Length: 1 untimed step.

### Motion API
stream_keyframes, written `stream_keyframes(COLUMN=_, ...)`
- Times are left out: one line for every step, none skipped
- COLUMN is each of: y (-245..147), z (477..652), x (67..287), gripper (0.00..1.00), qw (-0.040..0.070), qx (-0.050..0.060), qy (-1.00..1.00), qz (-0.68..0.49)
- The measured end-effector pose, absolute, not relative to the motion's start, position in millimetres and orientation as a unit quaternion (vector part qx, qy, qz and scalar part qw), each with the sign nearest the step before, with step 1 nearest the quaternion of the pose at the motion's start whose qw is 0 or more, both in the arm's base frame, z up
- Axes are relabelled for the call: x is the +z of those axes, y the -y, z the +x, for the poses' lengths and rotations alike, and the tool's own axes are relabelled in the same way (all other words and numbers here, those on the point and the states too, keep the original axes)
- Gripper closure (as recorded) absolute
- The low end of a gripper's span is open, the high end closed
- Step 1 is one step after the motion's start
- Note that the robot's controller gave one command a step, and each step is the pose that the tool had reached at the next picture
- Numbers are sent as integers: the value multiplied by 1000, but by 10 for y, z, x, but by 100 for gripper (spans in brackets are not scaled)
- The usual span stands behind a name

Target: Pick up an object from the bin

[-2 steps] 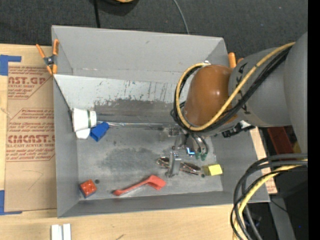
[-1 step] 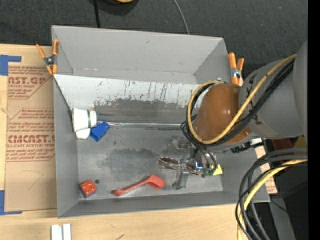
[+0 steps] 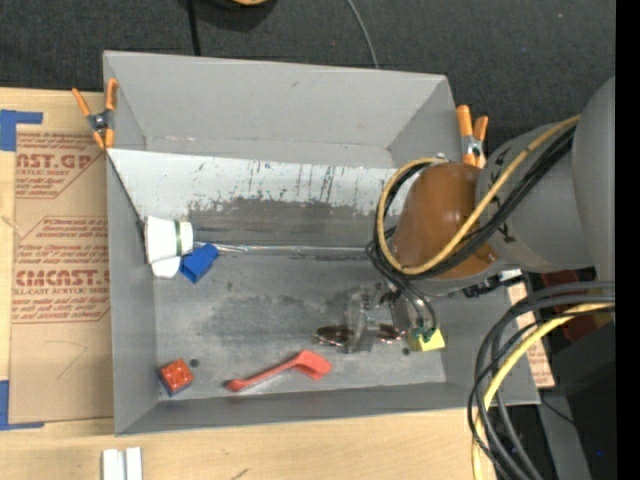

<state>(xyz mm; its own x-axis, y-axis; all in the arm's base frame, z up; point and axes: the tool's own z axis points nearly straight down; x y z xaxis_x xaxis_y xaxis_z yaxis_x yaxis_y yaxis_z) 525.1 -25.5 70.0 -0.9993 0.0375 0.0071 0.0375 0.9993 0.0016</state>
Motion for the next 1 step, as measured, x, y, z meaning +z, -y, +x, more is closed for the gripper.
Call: stream_keyframes(y=255, z=5251, x=700, gripper=100, qw=4, qx=-1, qy=1000, qz=-19)
